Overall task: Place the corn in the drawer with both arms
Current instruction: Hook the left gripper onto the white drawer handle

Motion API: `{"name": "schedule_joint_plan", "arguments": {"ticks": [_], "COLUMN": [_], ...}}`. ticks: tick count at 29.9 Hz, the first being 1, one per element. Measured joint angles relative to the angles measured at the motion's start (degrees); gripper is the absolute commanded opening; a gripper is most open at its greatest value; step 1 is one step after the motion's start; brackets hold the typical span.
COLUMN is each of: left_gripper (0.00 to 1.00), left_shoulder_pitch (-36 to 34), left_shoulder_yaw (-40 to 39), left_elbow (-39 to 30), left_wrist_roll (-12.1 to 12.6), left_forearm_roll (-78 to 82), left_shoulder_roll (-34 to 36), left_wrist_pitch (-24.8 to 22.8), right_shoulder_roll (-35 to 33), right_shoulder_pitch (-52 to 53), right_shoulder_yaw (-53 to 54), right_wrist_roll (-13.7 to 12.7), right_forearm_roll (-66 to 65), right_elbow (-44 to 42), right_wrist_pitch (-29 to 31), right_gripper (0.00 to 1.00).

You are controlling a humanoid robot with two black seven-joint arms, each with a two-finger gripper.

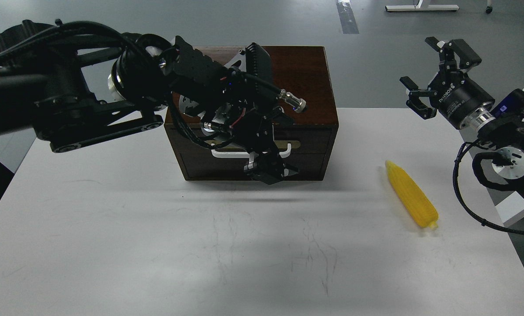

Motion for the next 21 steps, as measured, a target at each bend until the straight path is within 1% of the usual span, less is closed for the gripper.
{"name": "schedule_joint_plan", "arguments": {"ticks": [4, 9, 21], "left_gripper": [0.98, 0.98, 0.98], "left_shoulder_pitch": [0.14, 0.65, 0.37], "left_shoulder_yaw": [1.33, 5.44, 5.95], "left_elbow": [0.03, 0.19, 1.22], "left_wrist_roll": [0.0, 0.01, 0.02], "left_forearm_roll": [4.3, 7.53, 7.68], "left_shoulder_roll": [-1.45, -1.84, -1.58], "left_wrist_pitch": [0.0, 0.0, 0.0], "right_shoulder_roll": [-0.53, -0.74, -0.88], "right_shoulder_pitch": [-0.05, -0.75, -1.77], "right_shoulder_yaw": [0.03, 0.12, 0.18], "right_wrist_roll": [0.0, 0.0, 0.0], "right_forearm_roll": [0.0, 0.0, 0.0], "right_elbow": [0.04, 0.05, -0.1], "right_wrist_pitch": [0.0, 0.0, 0.0], "right_gripper": [1.0, 1.0, 1.0]}}
